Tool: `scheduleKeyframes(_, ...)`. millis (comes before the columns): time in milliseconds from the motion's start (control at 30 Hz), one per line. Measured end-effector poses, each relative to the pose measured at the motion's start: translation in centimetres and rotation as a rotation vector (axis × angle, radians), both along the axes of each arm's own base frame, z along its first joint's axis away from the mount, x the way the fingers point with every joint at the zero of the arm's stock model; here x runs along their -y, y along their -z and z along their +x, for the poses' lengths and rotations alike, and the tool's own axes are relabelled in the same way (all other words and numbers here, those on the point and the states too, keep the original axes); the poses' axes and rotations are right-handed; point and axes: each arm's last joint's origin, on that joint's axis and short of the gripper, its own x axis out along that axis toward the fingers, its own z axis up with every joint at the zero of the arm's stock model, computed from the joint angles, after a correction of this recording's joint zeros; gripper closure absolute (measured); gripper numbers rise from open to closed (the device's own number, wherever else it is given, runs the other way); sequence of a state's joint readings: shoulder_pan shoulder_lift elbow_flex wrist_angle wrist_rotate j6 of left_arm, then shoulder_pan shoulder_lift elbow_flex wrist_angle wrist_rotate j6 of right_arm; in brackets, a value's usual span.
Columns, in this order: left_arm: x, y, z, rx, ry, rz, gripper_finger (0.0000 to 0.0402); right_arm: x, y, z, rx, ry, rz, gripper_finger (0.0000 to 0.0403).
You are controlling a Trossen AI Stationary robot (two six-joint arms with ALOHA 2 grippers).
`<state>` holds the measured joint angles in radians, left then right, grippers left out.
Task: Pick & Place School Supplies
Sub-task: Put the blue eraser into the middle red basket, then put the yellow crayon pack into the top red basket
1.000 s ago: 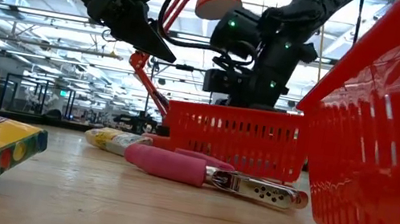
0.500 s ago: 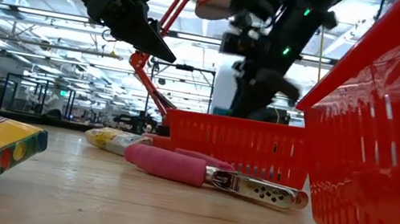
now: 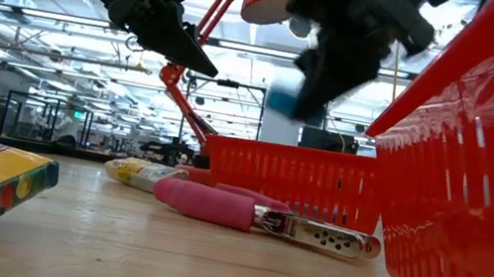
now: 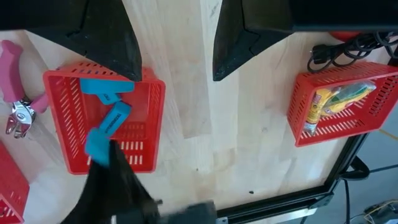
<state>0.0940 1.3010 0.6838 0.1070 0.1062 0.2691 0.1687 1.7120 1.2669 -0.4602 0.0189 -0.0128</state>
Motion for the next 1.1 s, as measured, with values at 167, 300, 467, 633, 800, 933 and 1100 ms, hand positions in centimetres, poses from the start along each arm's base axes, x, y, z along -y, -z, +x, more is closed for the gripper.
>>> scheduleKeyframes(167,-0.1,0.0,0.0,0.001,-0.004,-0.001,0.0204,-0.8,1.8,0.4,-0.065,-0.003,0.027,0.0377)
scheduleKeyframes(300,-0.1,0.0,0.0,-0.005,-0.005,-0.005,0.0204,-1.0,2.2,0.7,-0.055,-0.009,0.025,0.0377)
scheduleKeyframes(467,-0.1,0.0,0.0,-0.003,-0.007,-0.007,0.0204,-1.1,2.0,0.8,-0.038,0.004,0.036,0.0318)
scheduleKeyframes(633,-0.1,0.0,0.0,-0.001,-0.005,-0.005,0.0204,-1.0,2.1,0.7,-0.044,0.013,0.037,0.0246)
scheduleKeyframes(800,-0.1,0.1,0.0,-0.008,-0.004,-0.002,0.0204,-1.1,2.0,0.8,-0.028,0.039,-0.027,0.0218)
scheduleKeyframes(933,-0.1,0.3,-0.2,-0.036,-0.003,-0.004,0.0204,-1.7,1.2,0.3,0.015,0.062,-0.174,0.0218)
scheduleKeyframes(1100,0.1,1.2,-0.7,-0.142,-0.019,-0.056,0.0204,-2.4,-1.9,-1.2,0.128,0.09,-0.332,0.0216)
